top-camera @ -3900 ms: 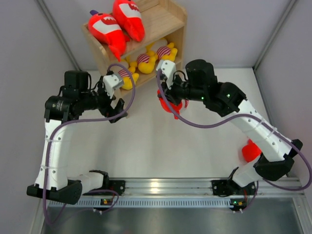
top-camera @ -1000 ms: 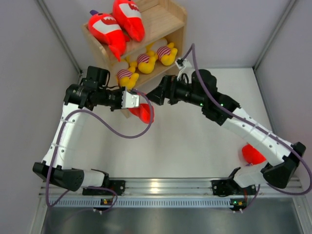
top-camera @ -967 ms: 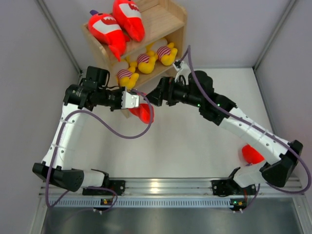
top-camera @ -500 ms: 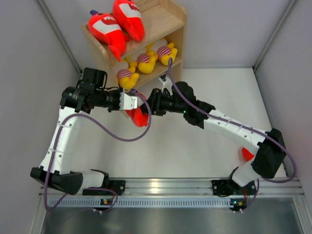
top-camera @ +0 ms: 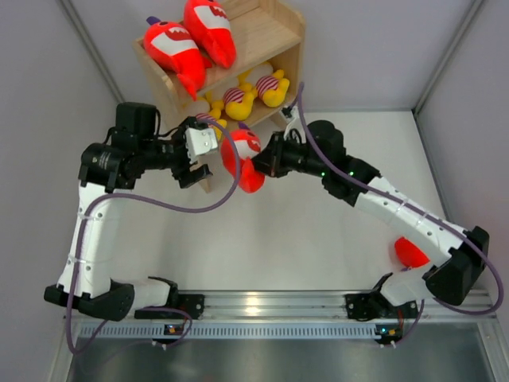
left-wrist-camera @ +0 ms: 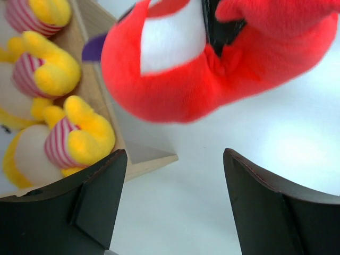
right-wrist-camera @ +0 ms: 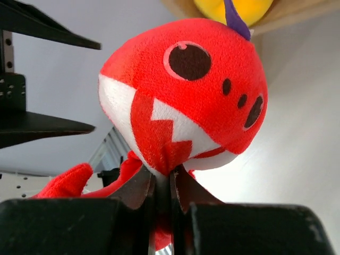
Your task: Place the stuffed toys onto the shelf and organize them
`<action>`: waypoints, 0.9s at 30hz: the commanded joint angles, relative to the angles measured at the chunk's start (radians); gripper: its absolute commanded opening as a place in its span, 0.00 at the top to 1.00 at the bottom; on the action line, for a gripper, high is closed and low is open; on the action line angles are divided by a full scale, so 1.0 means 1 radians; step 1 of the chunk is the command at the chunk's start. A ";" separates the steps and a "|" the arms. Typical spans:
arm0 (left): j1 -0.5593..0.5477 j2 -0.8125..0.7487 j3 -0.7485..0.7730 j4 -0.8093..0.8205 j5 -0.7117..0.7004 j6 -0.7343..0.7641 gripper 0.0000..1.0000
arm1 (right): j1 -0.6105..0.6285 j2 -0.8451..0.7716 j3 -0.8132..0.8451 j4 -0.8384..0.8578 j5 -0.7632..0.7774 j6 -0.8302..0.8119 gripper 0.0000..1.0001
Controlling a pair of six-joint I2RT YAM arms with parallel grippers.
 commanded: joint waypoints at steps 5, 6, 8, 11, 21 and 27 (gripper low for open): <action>-0.004 -0.076 0.207 0.024 -0.070 -0.320 0.20 | -0.148 -0.060 0.354 -0.140 0.026 -0.246 1.00; -0.004 -0.085 0.201 0.024 -0.073 -0.319 0.20 | -0.155 -0.049 0.389 -0.152 0.024 -0.269 1.00; -0.004 -0.103 0.192 0.025 -0.094 -0.319 0.20 | -0.177 -0.005 0.499 -0.151 0.003 -0.288 1.00; -0.004 -0.114 0.155 0.024 -0.143 -0.319 0.21 | -0.215 0.090 0.660 -0.120 -0.055 -0.295 1.00; -0.004 -0.110 0.075 0.025 -0.160 -0.334 0.23 | -0.339 0.538 1.126 0.146 -0.279 -0.283 1.00; -0.004 -0.099 0.061 0.024 -0.165 -0.325 0.23 | -0.398 0.679 1.227 0.243 -0.216 -0.211 1.00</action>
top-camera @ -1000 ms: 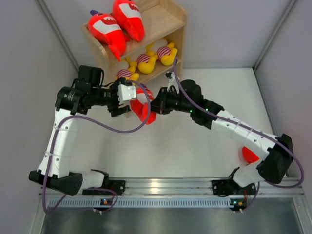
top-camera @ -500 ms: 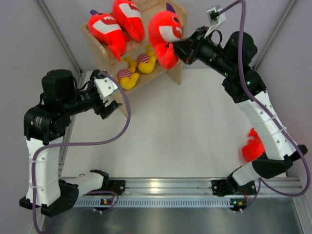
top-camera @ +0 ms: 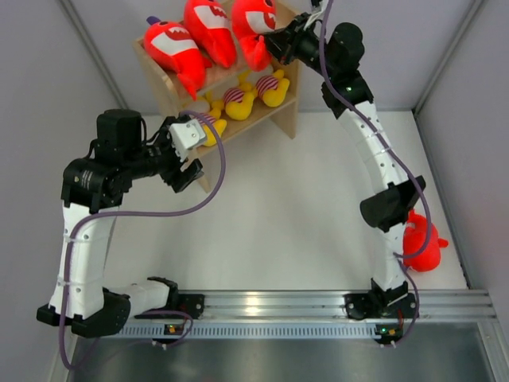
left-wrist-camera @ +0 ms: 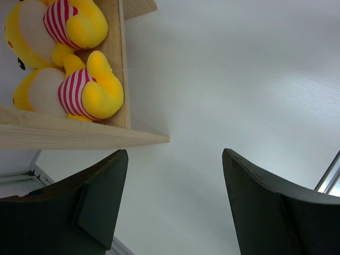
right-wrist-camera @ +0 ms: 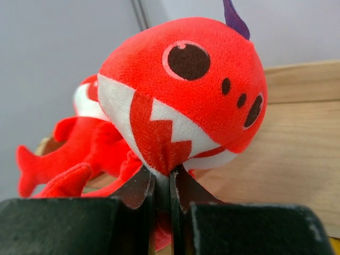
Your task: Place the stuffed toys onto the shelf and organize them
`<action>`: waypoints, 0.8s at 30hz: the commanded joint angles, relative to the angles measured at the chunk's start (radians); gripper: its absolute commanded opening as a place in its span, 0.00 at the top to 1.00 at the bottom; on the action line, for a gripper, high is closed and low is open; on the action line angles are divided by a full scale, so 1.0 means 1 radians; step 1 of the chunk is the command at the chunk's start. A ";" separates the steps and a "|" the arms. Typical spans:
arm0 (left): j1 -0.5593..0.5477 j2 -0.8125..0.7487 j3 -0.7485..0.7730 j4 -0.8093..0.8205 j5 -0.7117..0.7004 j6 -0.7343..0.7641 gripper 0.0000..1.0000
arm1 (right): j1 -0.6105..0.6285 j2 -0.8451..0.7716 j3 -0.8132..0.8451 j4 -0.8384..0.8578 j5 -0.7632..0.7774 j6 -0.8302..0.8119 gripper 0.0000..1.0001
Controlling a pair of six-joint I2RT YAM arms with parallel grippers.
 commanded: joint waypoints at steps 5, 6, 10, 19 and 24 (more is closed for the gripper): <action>-0.002 0.014 -0.002 0.017 -0.012 0.002 0.23 | -0.065 0.085 0.095 0.138 -0.076 0.084 1.00; -0.002 0.016 -0.003 0.017 -0.010 -0.001 0.23 | -0.076 0.102 0.100 0.136 -0.095 0.095 1.00; -0.002 0.022 -0.005 0.016 -0.006 -0.009 0.23 | -0.090 0.131 0.098 0.151 -0.117 0.133 1.00; -0.004 0.039 -0.006 0.017 0.003 -0.016 0.24 | -0.087 0.208 0.127 0.216 -0.041 0.260 0.55; -0.004 0.042 -0.020 0.014 0.005 -0.022 0.23 | -0.098 0.126 0.059 0.174 0.053 0.207 0.32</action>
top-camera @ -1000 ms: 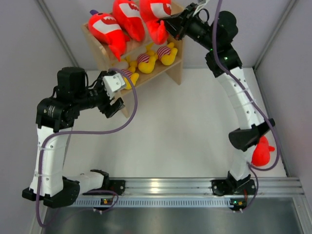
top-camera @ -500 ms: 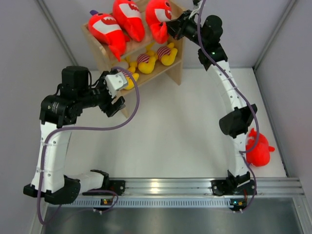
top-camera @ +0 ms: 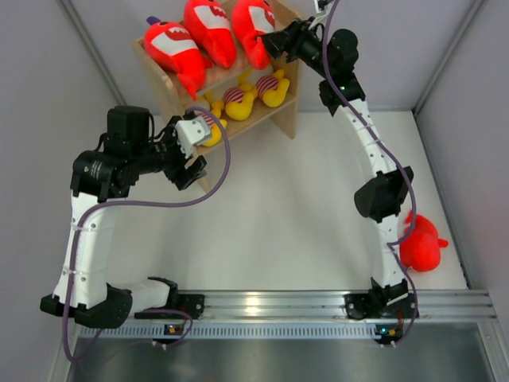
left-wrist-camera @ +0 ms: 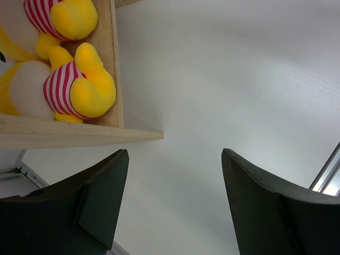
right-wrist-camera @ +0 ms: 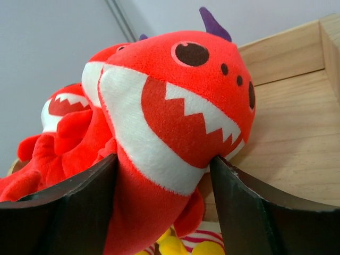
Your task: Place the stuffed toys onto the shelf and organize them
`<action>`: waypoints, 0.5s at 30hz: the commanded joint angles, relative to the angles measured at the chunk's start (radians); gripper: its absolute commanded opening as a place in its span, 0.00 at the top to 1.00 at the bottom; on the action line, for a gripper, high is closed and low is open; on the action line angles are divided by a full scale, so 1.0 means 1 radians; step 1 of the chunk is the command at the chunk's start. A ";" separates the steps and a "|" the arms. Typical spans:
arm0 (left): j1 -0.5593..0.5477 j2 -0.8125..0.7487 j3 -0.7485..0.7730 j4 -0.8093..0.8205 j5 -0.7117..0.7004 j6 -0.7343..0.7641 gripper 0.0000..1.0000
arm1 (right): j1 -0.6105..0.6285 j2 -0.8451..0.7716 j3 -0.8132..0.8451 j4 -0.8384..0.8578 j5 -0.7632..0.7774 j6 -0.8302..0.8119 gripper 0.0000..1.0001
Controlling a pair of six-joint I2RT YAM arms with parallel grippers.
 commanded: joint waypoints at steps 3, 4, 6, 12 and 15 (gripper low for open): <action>-0.004 0.001 -0.025 0.014 0.008 -0.017 0.23 | -0.030 -0.102 -0.037 -0.003 0.122 -0.045 0.27; -0.004 0.002 -0.028 0.011 0.008 -0.014 0.23 | -0.036 -0.111 -0.037 -0.012 0.127 -0.044 0.25; -0.004 0.004 -0.030 0.009 0.008 -0.011 0.23 | -0.043 -0.135 -0.040 -0.029 0.129 -0.057 0.24; -0.004 0.005 -0.019 0.003 0.008 -0.005 0.23 | -0.047 -0.160 -0.039 -0.032 0.153 -0.068 0.20; -0.004 0.001 -0.020 0.000 0.006 0.000 0.23 | -0.047 -0.157 -0.039 -0.031 0.159 -0.059 0.20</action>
